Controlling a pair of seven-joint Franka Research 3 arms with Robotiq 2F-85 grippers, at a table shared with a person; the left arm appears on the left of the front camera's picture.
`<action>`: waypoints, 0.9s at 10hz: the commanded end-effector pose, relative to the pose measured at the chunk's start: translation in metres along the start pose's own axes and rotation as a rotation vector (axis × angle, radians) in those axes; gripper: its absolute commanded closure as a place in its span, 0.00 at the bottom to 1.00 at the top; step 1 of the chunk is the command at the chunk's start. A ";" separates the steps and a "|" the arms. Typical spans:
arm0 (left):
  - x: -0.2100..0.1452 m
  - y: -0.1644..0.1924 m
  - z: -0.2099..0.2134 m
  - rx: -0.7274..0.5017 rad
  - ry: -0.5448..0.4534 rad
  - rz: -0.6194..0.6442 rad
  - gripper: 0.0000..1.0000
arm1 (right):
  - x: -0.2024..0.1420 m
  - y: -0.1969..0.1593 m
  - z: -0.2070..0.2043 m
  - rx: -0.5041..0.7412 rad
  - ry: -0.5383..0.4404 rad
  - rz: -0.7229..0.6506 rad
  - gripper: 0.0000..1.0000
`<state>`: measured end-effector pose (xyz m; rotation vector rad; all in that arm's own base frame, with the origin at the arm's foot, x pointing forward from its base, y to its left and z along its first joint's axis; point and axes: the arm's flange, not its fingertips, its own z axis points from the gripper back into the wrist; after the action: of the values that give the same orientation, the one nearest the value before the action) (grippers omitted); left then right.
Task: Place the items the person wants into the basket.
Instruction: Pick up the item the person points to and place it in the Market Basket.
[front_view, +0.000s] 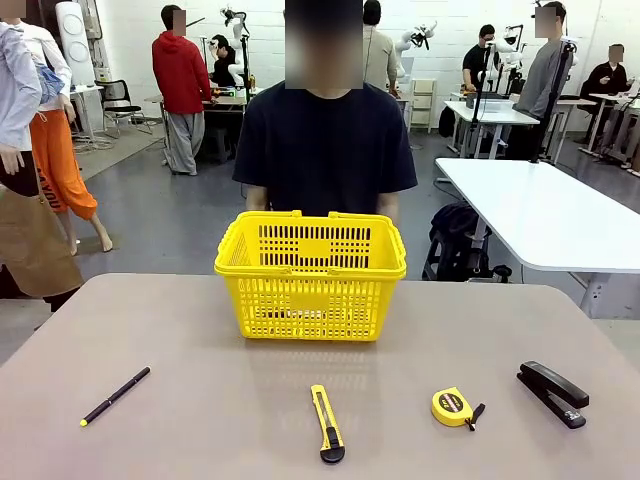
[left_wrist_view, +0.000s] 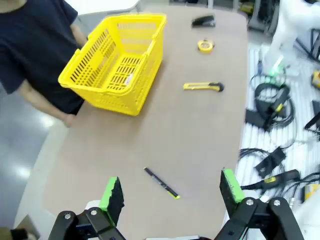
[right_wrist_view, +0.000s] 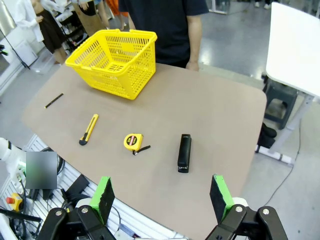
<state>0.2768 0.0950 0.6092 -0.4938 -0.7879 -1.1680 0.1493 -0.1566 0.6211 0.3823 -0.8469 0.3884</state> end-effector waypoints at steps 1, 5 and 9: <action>-0.022 0.030 0.033 -0.078 -0.036 0.057 0.00 | 0.001 0.000 -0.002 0.002 0.004 0.007 0.00; -0.069 0.047 0.047 0.022 -0.050 0.049 0.00 | 0.001 0.000 -0.002 0.002 0.004 0.007 0.00; -0.057 0.039 0.037 0.056 0.081 0.060 0.00 | 0.001 0.000 -0.002 0.002 0.004 0.007 0.00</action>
<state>0.2952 0.1764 0.5935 -0.4498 -0.7388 -1.1052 0.1492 -0.1565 0.6212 0.3819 -0.8470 0.3887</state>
